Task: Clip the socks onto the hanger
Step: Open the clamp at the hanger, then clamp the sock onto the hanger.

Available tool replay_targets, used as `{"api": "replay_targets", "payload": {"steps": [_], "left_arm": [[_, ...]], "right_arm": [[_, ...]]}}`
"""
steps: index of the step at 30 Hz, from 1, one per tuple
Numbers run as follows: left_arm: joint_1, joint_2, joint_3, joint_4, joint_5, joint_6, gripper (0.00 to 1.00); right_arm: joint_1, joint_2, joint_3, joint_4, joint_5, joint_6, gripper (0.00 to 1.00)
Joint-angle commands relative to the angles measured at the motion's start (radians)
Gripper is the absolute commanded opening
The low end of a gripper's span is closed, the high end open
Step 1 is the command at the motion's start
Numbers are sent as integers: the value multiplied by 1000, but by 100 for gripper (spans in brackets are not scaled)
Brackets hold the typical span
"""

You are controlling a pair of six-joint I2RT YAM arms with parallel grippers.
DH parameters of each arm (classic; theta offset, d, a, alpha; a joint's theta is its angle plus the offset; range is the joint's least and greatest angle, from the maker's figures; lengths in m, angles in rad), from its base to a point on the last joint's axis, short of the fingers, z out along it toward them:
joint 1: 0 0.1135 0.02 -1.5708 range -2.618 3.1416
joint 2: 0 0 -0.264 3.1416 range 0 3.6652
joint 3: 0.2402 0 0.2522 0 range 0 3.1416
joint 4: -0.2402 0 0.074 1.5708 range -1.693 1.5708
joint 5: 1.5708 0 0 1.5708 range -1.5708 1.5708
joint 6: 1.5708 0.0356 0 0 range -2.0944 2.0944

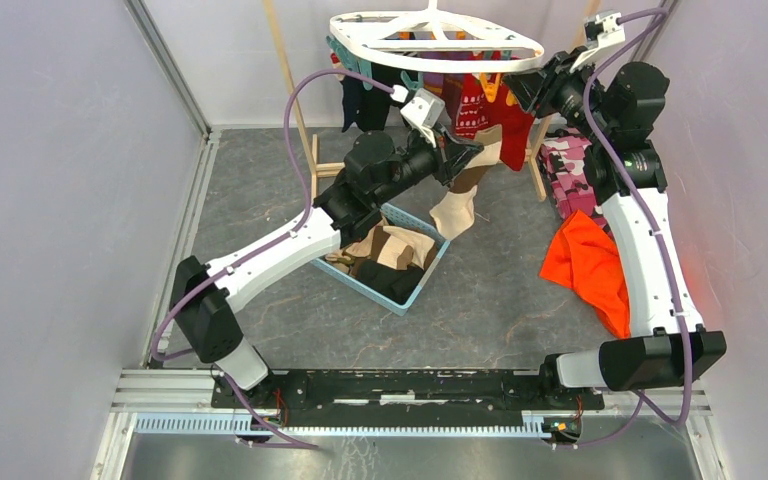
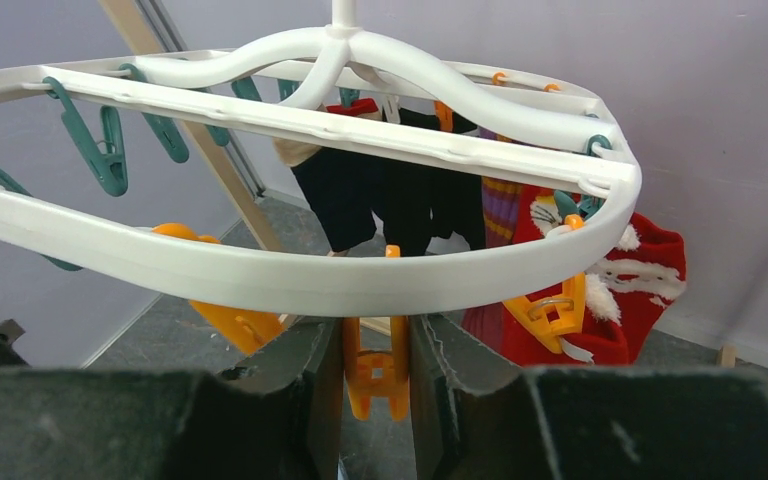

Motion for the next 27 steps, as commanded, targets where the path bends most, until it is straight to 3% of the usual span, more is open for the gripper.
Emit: {"api": "replay_targets", "payload": {"steps": [1, 8, 16, 27], "left_arm": [[-4, 16, 52, -81, -98, 184, 2], [-50, 13, 25, -25, -288, 439, 2], [-98, 23, -166, 415, -350, 725, 2], [-164, 172, -105, 669, -638, 942, 2]], "right_arm": [[-6, -38, -13, 39, -20, 26, 12], [-4, -42, -23, 42, -5, 36, 13], [-6, -44, -34, 38, 10, 56, 12], [-5, -56, -60, 30, 51, 126, 12]]}}
